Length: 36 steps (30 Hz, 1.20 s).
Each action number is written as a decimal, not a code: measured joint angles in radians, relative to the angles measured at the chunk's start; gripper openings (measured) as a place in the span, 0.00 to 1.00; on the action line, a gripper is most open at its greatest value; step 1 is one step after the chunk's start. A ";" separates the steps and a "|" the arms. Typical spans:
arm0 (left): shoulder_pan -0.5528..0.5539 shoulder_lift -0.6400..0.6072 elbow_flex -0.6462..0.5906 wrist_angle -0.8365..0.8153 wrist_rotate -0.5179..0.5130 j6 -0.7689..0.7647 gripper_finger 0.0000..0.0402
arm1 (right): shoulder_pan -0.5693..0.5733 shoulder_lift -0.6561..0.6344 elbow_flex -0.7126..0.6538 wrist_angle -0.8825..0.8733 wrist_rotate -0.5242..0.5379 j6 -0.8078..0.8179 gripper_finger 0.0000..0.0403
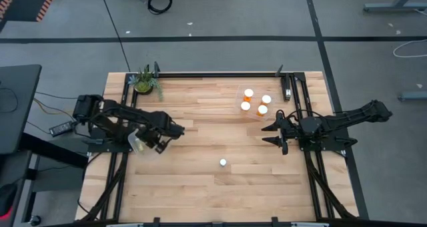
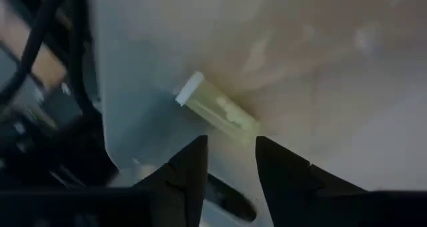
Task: Pick and place medicine bottles into bin by pill shape (circle, oval)
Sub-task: Remove small yellow pill bottle from the left transparent bin
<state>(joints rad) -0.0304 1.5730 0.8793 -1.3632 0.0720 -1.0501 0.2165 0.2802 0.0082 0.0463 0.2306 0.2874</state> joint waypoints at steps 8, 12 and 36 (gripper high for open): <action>0.002 0.000 -0.044 0.080 0.009 -0.212 0.43 | 0.000 0.000 0.000 0.000 0.000 0.000 0.56; 0.002 0.000 -0.094 0.132 0.054 -0.280 0.45 | 0.000 0.000 0.000 0.000 0.000 0.000 0.56; 0.001 -0.002 -0.131 0.314 0.079 -0.435 0.37 | 0.000 0.000 0.000 0.000 0.000 0.000 0.56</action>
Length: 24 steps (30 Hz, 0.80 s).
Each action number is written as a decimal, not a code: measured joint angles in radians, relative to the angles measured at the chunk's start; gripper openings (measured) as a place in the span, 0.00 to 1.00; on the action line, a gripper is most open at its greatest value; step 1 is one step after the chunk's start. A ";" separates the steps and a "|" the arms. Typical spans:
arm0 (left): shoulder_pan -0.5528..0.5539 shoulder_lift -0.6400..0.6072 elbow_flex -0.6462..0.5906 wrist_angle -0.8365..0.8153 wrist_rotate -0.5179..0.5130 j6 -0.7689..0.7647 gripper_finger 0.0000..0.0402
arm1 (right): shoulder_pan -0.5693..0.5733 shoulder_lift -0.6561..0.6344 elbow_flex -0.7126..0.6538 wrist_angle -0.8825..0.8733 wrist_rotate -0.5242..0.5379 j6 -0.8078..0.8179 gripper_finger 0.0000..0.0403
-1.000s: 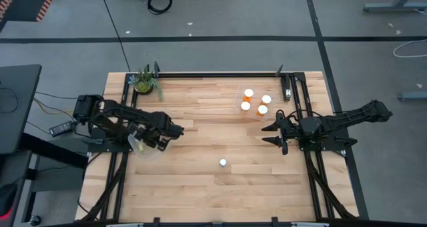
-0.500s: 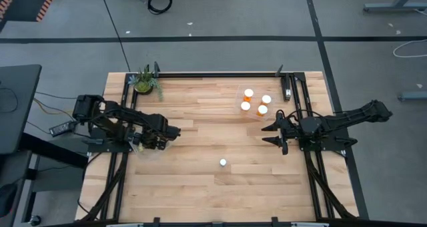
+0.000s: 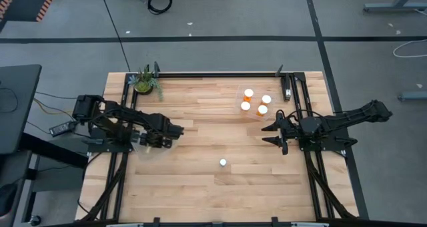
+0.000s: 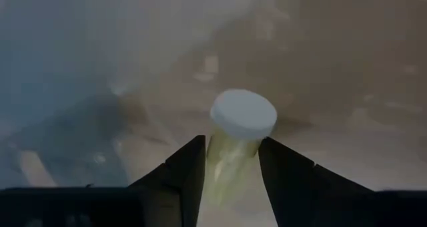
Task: Pick and place medicine bottles into bin by pill shape (circle, oval)
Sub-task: Remove small yellow pill bottle from the left transparent bin
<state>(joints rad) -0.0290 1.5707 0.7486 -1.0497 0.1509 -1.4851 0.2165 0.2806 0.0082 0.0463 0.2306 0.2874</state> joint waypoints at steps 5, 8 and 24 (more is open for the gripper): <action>-0.016 0.001 0.008 0.019 0.003 -0.012 0.35 | 0.000 0.000 0.000 0.000 0.000 0.000 0.56; -0.031 0.001 0.008 0.025 -0.009 -0.014 0.34 | 0.000 0.000 0.000 0.000 0.000 0.000 0.56; -0.107 0.001 0.010 0.035 -0.099 0.073 0.26 | 0.000 0.000 0.000 0.000 0.000 0.000 0.56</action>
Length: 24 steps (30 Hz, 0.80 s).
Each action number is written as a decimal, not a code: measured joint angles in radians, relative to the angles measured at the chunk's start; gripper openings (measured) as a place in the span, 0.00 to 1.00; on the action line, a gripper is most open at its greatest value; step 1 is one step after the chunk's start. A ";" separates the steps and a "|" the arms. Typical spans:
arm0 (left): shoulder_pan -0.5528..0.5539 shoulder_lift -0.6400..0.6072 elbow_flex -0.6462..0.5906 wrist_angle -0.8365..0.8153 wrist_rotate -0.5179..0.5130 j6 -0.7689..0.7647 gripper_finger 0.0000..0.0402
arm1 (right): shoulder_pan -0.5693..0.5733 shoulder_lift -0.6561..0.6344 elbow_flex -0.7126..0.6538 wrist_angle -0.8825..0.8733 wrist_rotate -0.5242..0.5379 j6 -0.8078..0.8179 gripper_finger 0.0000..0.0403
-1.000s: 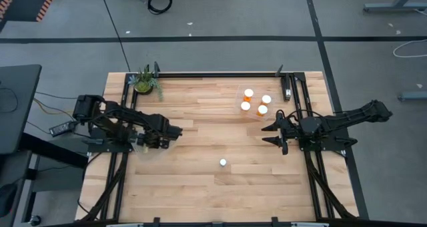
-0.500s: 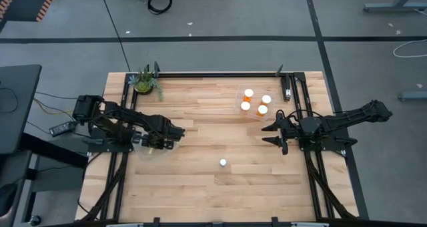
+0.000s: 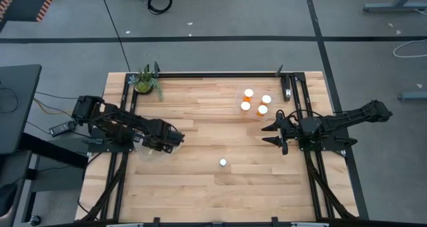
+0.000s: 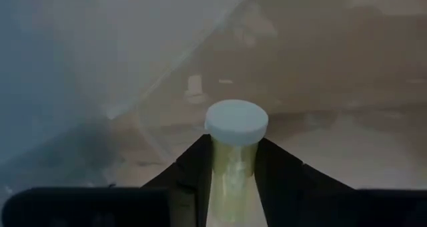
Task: Pick and place medicine bottles into bin by pill shape (circle, oval)
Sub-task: Remove small yellow pill bottle from the left transparent bin
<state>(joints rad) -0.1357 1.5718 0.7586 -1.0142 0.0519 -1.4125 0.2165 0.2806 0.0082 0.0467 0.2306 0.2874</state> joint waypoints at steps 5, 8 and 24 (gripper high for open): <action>-0.031 -0.001 0.019 -0.017 -0.005 -0.001 0.27 | 0.000 0.000 0.000 0.000 0.000 0.000 0.56; -0.045 -0.001 0.057 -0.047 -0.011 0.011 0.28 | 0.000 0.000 0.000 0.000 0.000 0.000 0.56; -0.142 -0.001 0.200 -0.083 -0.332 0.346 0.28 | 0.000 0.000 0.000 0.000 0.000 0.000 0.56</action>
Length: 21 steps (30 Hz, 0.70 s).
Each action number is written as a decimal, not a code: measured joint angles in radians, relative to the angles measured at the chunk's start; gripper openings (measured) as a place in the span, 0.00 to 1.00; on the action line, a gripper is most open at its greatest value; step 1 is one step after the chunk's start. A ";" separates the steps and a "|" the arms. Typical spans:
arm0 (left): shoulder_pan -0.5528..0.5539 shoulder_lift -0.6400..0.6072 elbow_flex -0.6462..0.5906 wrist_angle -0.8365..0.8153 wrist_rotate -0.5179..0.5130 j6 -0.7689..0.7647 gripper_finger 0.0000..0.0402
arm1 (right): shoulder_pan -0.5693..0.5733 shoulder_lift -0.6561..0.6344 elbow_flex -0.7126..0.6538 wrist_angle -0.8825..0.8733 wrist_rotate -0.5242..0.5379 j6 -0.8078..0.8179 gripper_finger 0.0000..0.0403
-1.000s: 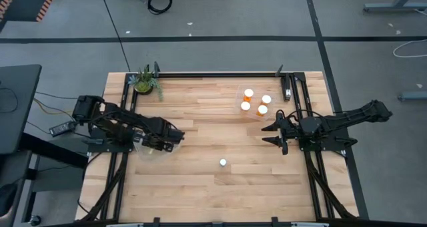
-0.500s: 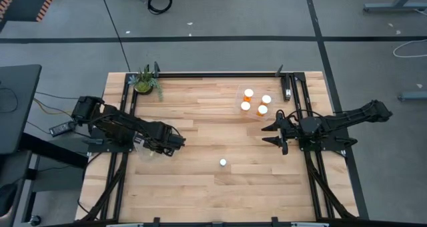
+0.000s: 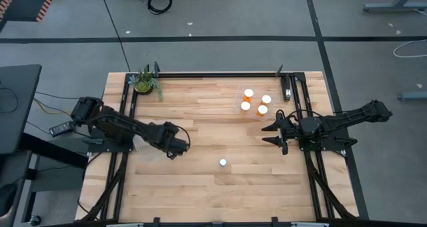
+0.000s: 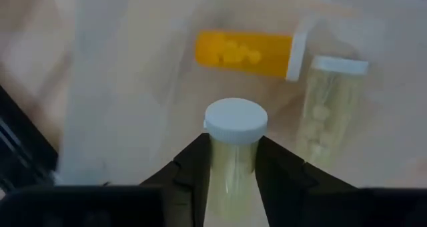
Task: Pick and place medicine bottles into bin by pill shape (circle, oval)
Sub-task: Remove small yellow pill bottle from the left transparent bin
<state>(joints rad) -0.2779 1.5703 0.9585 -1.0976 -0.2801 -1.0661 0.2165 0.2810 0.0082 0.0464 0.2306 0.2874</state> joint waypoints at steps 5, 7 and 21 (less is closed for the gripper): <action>-0.037 -0.030 0.000 0.000 -0.087 0.031 0.27 | 0.000 0.000 0.000 0.000 0.000 0.000 0.56; -0.042 -0.065 -0.001 -0.002 -0.119 0.031 0.27 | 0.000 0.000 0.000 0.000 0.000 0.000 0.56; -0.131 -0.245 -0.001 0.130 -0.398 0.089 0.27 | 0.000 0.000 0.000 0.000 0.000 0.000 0.56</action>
<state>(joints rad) -0.4089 1.3254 0.9577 -0.9674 -0.6781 -0.9769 0.2162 0.2810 0.0082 0.0463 0.2306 0.2874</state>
